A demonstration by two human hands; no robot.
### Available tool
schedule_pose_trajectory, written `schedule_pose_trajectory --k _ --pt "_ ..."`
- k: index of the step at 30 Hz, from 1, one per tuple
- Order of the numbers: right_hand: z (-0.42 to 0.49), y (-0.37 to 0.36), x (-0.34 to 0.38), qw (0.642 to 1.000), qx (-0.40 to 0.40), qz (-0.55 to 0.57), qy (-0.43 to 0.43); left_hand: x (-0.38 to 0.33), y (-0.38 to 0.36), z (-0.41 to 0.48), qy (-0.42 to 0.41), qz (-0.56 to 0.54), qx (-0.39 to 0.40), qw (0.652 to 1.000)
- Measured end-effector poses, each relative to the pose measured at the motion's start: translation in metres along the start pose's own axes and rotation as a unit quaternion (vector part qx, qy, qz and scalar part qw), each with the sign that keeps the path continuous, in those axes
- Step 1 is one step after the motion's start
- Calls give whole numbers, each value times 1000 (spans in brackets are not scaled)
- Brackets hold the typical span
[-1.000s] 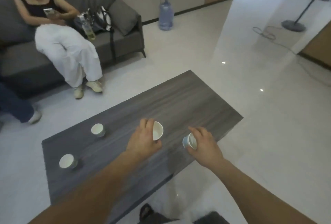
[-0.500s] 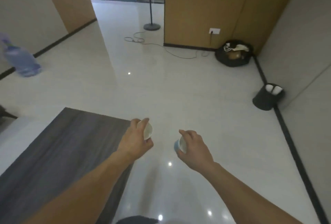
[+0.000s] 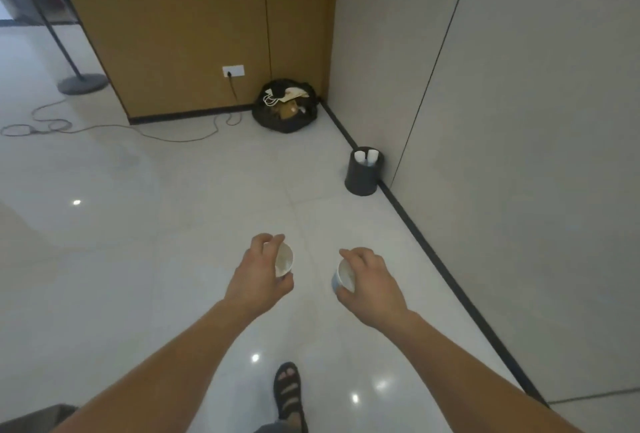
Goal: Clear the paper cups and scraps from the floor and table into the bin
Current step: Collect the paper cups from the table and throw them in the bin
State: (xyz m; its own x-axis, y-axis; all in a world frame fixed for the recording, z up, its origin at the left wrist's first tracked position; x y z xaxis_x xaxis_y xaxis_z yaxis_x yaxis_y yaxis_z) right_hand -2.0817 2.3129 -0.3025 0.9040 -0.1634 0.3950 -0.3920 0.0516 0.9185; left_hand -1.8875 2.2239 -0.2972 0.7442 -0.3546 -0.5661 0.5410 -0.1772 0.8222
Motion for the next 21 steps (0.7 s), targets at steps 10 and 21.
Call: schedule_pose_trajectory --k 10,21 --pt "175 54 -97 996 -23 -14 -87 -56 -62 234 -68 -3 77 995" --pt "369 107 -254 994 -26 13 -101 -148 -152 461 -98 46 92 990"
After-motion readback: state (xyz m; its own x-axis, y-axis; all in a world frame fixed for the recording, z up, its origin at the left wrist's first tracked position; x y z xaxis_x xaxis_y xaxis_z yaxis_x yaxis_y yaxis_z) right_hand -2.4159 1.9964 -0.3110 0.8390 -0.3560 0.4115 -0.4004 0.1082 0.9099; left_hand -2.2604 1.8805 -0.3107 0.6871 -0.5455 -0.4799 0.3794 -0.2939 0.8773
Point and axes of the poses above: each hand's wrist, its own z-axis towards the middle knuckle, its own y-axis out of the back of the hand, x = y × z, the point moved 6 cm from there along z, towards the middle knuckle, and after that the axes turned 3 degrees about -z, right-handed, at the moved point
